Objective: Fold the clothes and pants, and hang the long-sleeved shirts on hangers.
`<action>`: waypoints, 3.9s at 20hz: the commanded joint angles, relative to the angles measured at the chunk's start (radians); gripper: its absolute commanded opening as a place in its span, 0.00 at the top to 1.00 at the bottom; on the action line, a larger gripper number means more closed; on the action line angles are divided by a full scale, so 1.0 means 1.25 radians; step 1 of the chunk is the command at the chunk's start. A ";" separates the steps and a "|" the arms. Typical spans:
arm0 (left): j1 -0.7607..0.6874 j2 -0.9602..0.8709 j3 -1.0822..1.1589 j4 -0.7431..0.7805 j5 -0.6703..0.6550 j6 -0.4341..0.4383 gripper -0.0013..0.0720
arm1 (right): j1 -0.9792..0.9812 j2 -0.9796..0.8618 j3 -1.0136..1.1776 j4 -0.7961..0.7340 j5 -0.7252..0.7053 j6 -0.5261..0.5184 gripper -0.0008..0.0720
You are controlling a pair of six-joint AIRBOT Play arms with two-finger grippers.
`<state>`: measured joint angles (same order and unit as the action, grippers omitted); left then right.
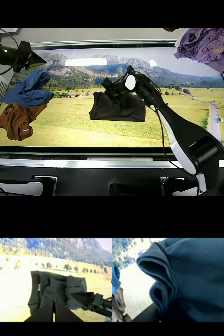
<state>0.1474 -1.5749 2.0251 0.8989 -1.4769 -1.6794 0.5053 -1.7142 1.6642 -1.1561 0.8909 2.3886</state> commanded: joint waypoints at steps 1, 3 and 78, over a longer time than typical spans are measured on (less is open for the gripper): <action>0.010 0.005 -0.027 0.002 -0.006 0.003 0.96 | 0.010 -0.008 0.000 0.000 0.001 0.008 0.94; 0.011 0.004 -0.037 0.003 -0.006 0.003 0.96 | 0.010 -0.013 0.000 0.003 0.006 0.008 0.94; 0.012 -0.002 -0.036 0.002 -0.007 0.042 0.96 | -1.075 0.239 -0.258 -0.408 0.267 -0.227 0.94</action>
<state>0.1619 -1.5761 1.9797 0.9020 -1.4864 -1.6257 -0.8284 -1.5021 1.5364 -1.5772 1.2789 2.0609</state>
